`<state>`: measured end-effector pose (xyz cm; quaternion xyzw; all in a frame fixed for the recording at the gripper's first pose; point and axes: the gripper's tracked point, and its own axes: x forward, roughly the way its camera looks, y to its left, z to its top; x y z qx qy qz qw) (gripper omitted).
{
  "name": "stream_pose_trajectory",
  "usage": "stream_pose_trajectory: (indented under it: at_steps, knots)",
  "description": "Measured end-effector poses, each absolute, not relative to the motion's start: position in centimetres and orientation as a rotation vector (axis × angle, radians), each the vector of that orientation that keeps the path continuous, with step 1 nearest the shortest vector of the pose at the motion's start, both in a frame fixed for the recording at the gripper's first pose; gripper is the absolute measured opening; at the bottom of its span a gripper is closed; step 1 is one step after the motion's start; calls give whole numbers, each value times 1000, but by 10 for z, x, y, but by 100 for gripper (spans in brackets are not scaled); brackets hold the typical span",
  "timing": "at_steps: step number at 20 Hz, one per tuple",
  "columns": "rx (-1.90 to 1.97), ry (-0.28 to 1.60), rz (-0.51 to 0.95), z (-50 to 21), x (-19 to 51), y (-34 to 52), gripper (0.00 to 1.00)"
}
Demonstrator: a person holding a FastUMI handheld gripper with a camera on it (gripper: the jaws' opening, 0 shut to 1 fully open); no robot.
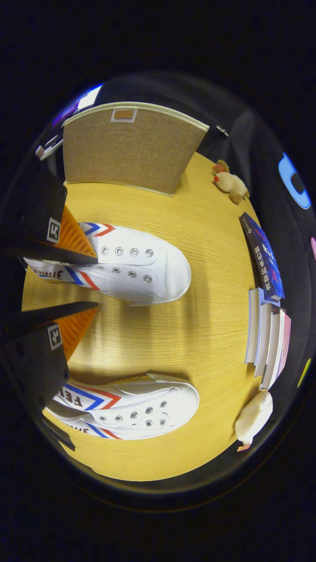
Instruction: Open the storage box then place both shoes into the box .Put the left shoe in first, then the right shoe, with the right side of both shoes facing outward in a uniform manner.
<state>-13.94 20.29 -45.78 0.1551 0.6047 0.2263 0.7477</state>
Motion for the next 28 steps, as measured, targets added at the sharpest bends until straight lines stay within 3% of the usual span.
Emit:
stream_pose_trajectory:
  at_steps: [1,3,6,17,23,28]
  knots:
    - [329,1337,480,-457,-139,203,35]
    - [331,1350,455,-456,-139,201,20]
    - [381,1302,404,-450,-136,198,11]
    - [553,1204,374,-323,-114,206,11]
    - [712,1134,470,-212,-87,266,10]
    - [765,1229,527,-185,-105,331,10]
